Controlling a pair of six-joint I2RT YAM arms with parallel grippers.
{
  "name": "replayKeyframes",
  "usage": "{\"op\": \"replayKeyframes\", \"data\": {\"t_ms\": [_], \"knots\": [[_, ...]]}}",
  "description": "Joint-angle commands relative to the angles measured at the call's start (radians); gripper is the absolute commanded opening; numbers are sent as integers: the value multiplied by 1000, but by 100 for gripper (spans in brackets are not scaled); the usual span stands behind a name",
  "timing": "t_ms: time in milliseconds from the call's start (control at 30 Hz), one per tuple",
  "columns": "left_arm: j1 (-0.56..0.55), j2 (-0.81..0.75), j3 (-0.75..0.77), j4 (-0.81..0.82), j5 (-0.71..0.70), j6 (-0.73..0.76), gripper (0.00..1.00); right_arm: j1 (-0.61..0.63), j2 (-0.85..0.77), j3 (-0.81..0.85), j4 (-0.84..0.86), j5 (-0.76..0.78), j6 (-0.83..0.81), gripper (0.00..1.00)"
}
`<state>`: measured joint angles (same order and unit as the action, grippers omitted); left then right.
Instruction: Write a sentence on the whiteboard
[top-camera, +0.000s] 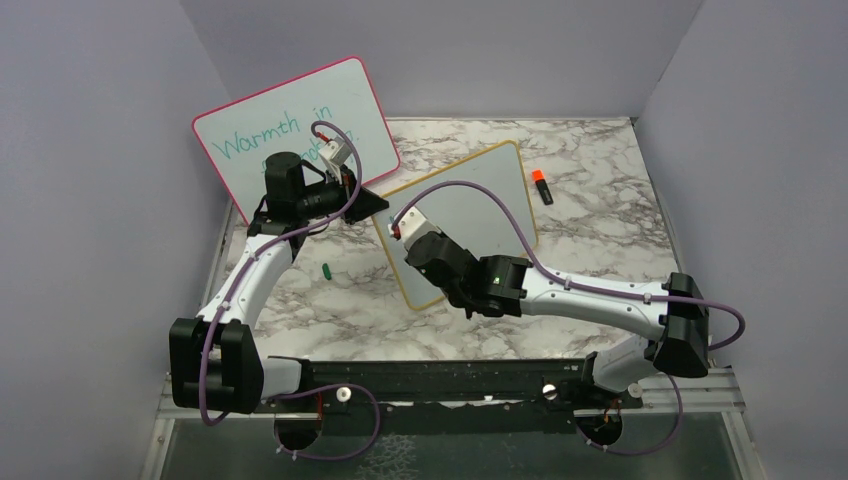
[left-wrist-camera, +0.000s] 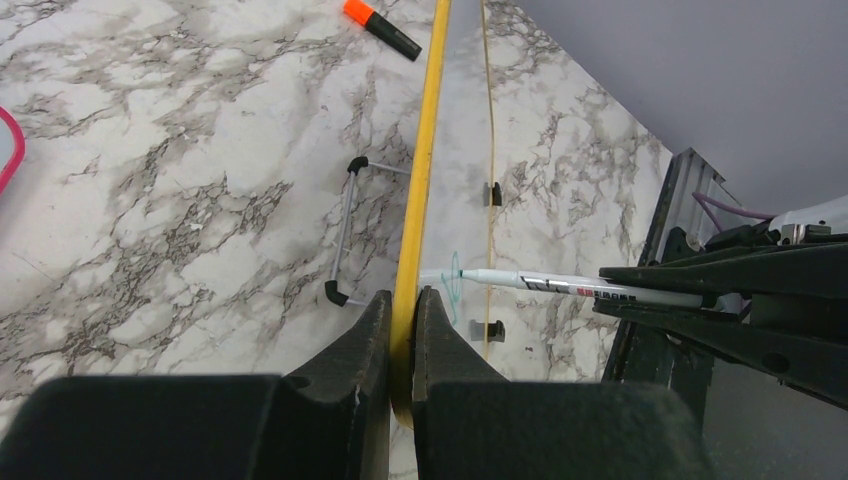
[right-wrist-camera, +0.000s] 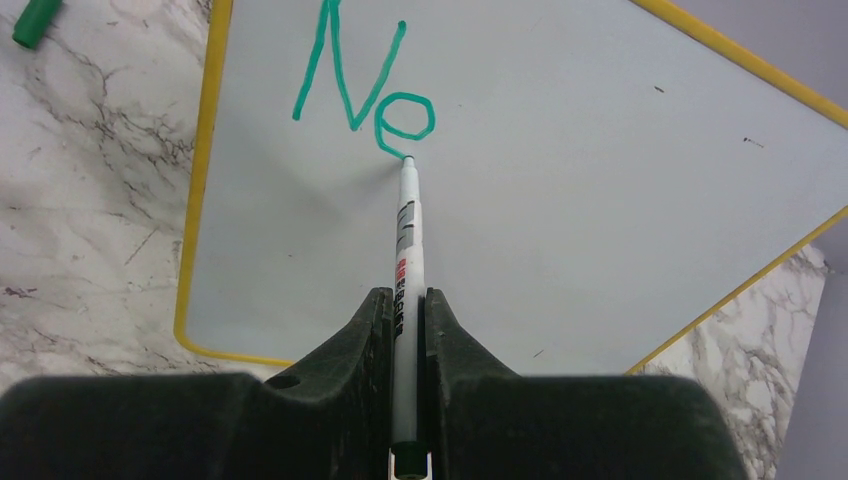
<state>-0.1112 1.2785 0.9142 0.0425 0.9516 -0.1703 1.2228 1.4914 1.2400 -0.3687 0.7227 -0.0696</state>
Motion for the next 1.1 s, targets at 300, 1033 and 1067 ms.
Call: {"op": "replayKeyframes", "data": {"t_ms": [300,1033,1067], "knots": [[-19,23,-3,-75,-42,62,0,-9,-113,-67,82,-23,-8,0],[-20,23,-1,-81,-43,67,0,-25,-78,-68,159,-6,-44,0],[-20,24,-1,-81,-44,67,0,-26,-77,-67,159,-6,-44,0]]}}
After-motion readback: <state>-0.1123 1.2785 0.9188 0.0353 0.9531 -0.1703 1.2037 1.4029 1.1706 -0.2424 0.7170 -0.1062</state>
